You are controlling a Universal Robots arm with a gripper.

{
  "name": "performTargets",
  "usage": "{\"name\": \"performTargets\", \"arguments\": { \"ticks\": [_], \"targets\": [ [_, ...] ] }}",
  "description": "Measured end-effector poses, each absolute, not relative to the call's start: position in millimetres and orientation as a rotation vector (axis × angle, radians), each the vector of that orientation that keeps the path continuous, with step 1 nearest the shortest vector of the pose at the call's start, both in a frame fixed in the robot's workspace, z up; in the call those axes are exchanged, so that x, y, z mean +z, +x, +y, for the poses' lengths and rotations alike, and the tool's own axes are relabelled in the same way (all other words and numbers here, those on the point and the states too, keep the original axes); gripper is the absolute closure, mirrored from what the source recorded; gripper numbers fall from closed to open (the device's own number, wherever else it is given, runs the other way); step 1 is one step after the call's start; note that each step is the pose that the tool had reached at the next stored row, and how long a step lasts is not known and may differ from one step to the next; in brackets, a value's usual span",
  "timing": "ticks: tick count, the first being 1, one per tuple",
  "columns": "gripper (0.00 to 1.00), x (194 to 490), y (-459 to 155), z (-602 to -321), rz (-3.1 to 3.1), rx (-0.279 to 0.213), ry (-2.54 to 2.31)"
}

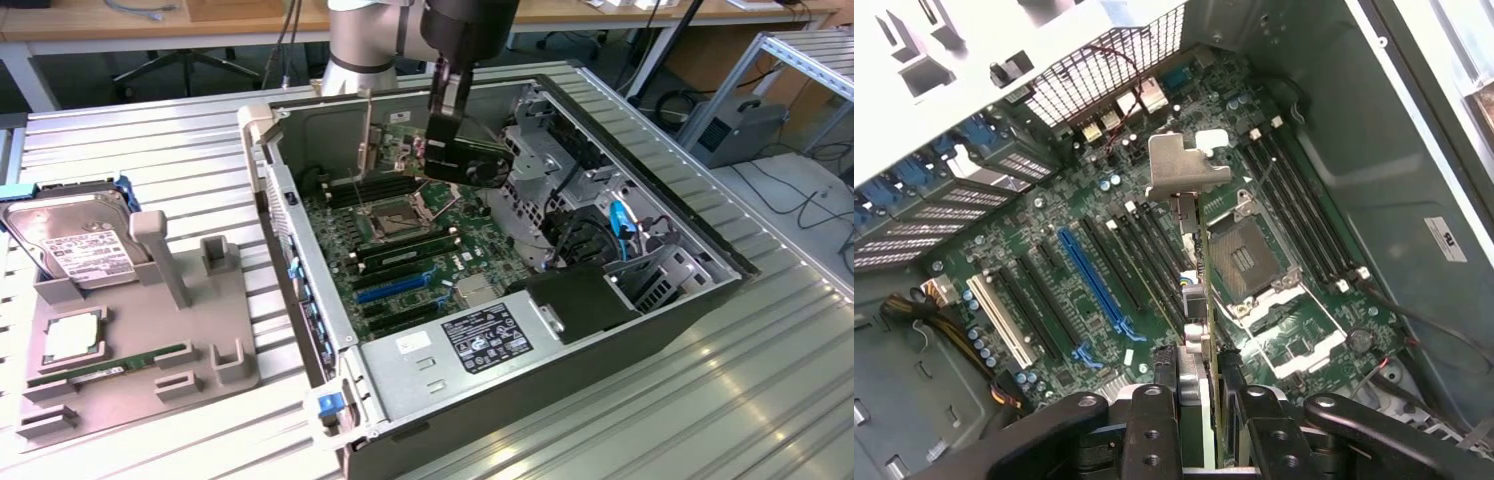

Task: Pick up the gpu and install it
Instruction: 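Insert the gpu into the slot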

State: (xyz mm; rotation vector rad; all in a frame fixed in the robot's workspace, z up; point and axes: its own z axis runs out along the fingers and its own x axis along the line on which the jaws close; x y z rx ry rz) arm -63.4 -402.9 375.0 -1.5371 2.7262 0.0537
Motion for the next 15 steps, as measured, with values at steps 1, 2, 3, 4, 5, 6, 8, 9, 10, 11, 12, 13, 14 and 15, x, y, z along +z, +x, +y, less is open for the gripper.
{"name": "performTargets", "arguments": {
  "ticks": [1, 2, 3, 4, 5, 6, 8, 9, 10, 11, 12, 13, 14, 15],
  "targets": [
    [0.72, 375.0, -63.5, -402.9, 2.724, 0.054, -1.541],
    [0.72, 375.0, -63.5, -402.9, 2.722, 0.054, -1.544],
    [0.72, 374.9, -63.4, -402.9, 2.72, 0.054, -1.549],
    [0.72, 374.9, -63.4, -402.9, 2.718, 0.054, -1.552],
    [0.72, 374.9, -63.4, -402.9, 2.714, 0.054, -1.559],
    [0.72, 374.9, -63.5, -402.9, 2.712, 0.054, -1.563],
    [0.72, 374.8, -63.5, -402.9, 2.709, 0.054, -1.569],
    [0.72, 374.8, -63.4, -402.9, 2.707, 0.054, -1.571],
    [0.72, 374.8, -63.5, -402.9, 2.705, 0.054, -1.575],
    [0.72, 374.8, -63.5, -402.9, 2.704, 0.054, -1.577],
    [0.72, 374.8, -63.4, -402.9, 2.702, 0.054, -1.581],
    [0.72, 374.7, -63.4, -402.9, 2.7, 0.054, -1.584],
    [0.72, 374.7, -63.4, -402.9, 2.699, 0.054, -1.587],
    [0.72, 374.7, -63.4, -402.9, 2.697, 0.054, -1.59]
  ]
}}
